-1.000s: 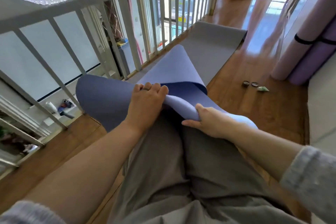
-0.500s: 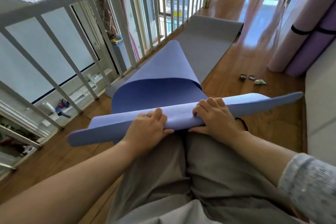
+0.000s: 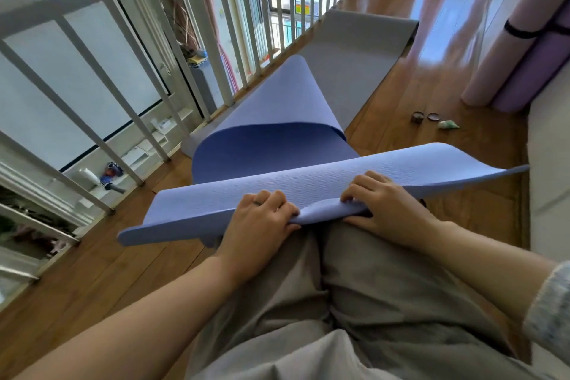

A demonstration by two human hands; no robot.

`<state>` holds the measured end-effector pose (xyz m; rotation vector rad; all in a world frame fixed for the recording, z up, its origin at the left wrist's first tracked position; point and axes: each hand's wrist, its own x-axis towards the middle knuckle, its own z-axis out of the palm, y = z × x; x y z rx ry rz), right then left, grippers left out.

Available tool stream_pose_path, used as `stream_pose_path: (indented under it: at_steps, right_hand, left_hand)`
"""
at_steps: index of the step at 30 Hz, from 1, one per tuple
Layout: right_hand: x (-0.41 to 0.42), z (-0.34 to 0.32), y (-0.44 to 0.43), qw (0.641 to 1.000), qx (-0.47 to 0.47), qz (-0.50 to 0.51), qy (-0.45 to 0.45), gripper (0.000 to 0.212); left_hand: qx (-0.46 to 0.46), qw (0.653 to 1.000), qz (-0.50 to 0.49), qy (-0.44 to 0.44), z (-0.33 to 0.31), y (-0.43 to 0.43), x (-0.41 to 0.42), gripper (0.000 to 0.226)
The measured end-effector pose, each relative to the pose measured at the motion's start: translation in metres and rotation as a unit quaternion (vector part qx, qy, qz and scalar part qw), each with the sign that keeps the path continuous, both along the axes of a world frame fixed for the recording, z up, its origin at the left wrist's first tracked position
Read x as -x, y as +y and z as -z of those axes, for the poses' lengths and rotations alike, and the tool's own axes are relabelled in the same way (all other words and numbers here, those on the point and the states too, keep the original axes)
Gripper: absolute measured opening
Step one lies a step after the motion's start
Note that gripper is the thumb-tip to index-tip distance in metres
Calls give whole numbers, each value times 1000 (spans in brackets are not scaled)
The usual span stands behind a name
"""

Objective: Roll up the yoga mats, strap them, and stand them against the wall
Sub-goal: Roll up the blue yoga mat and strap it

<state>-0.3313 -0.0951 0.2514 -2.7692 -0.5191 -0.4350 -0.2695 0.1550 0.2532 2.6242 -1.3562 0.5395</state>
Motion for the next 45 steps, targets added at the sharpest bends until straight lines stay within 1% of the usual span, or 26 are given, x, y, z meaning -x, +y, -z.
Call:
stream_pose_path:
  at_steps: [2,3,5,7,10,13,17,20,21,23,24,25,27,30,31,33,34,35,37,39,40,42,45]
  right_hand:
    - [2,-2,-3,1000,-17,0,3,21]
    - [3,-1,-3,1000,4,6,-20,20]
    - [6,3,-1,993,77,24,-85,22]
    - [11,5,1,984,111,50,-126,28]
    - [16,5,6,987,77,80,-116,34]
    - [18,4,8,991,39,88,-91,39]
    - [13,4,4,994,15,78,-75,44]
    - [2,-1,-2,998,-15,52,-27,44]
    - [-4,-5,-5,998,-33,49,20,43]
    - [-19,-16,-11,986,-57,52,150,40]
    - [-28,-22,-13,976,-47,54,206,38]
    - [-38,-26,-16,968,-31,55,243,37]
    - [-53,-28,-19,960,-18,61,274,36]
    - [-61,-25,-23,957,-35,92,272,34]
    - [-62,-24,-24,956,-49,106,268,34]
    - [-66,-25,-26,955,-87,128,255,40]
    - [-68,-26,-27,956,-94,133,244,42]
    - [-70,-25,-27,959,-92,137,232,44]
    - [-72,-21,-28,965,-89,137,204,48]
    - [-74,-16,-31,968,-109,141,178,56]
    - [-76,-14,-33,968,-114,149,168,61]
    - [-82,-12,-35,973,-88,148,155,63]
    - [-86,-7,-32,990,-32,90,102,62]
  left_hand:
    - [16,999,-23,38,-1,0,4,29]
    - [24,998,-33,54,-2,0,5,29]
    - [36,995,-46,77,-4,0,8,29]
    - [48,993,-50,91,-6,1,11,27]
    - [71,990,-47,114,-8,4,12,24]
    - [79,986,-14,149,-10,9,6,34]
    - [83,973,11,216,-15,13,-7,43]
    - [80,963,19,258,-17,11,-20,45]
    - [79,956,18,281,-18,9,-26,43]
    - [71,940,19,332,-20,5,-39,38]
    - [62,935,24,349,-21,3,-46,34]
    - [50,932,30,358,-22,1,-52,29]
    - [27,934,45,354,-22,-1,-61,24]
    - [20,941,80,328,-18,-1,-70,26]
    - [25,946,91,309,-16,-1,-73,31]
    - [32,967,98,233,-10,-1,-79,41]
    - [34,975,99,194,-7,-2,-83,45]
    - [35,979,102,173,-6,-3,-87,48]
    - [54,978,108,167,-4,-4,-91,43]
    - [78,975,123,167,-5,-4,-91,31]
    - [87,975,135,152,-4,-4,-90,26]
    - [97,977,164,98,0,-1,-90,26]
    - [75,979,184,48,-2,1,-91,46]
